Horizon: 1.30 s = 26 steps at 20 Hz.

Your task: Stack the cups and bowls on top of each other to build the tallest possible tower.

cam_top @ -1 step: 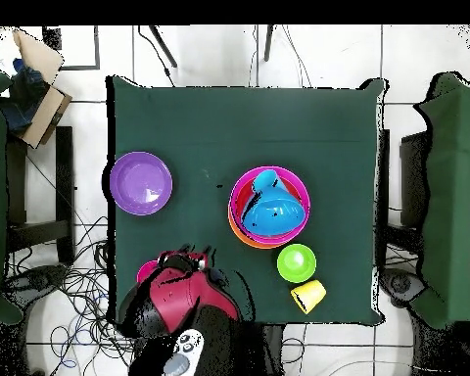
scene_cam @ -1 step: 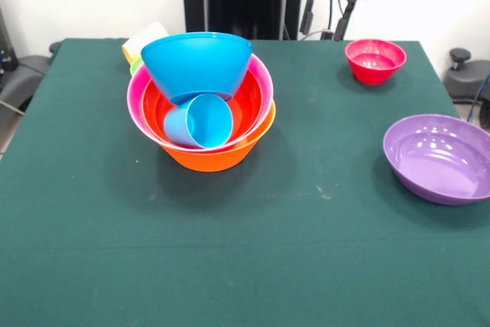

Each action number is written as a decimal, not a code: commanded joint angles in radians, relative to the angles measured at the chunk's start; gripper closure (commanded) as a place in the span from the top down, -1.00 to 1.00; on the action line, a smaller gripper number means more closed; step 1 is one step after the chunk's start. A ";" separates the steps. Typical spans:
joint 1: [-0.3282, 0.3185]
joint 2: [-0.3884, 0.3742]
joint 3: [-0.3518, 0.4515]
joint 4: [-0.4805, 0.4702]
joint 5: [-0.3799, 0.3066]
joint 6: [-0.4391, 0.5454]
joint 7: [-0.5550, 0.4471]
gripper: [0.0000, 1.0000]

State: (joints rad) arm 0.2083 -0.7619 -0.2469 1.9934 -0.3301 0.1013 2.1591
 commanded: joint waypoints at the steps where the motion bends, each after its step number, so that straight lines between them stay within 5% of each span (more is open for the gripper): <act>1: -0.023 -0.016 0.139 0.067 0.040 0.063 0.096 1.00; 5: -0.018 -0.014 0.156 0.054 0.055 0.105 0.086 1.00; 9: 0.057 0.006 0.090 0.006 0.077 0.092 0.128 1.00; 20: 0.137 0.010 0.023 -0.063 0.186 0.132 0.151 1.00; 26: 0.135 0.073 0.006 -0.112 0.209 0.060 0.135 1.00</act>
State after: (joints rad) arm 0.3500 -0.7769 -0.2733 1.9801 -0.1660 0.1237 2.1591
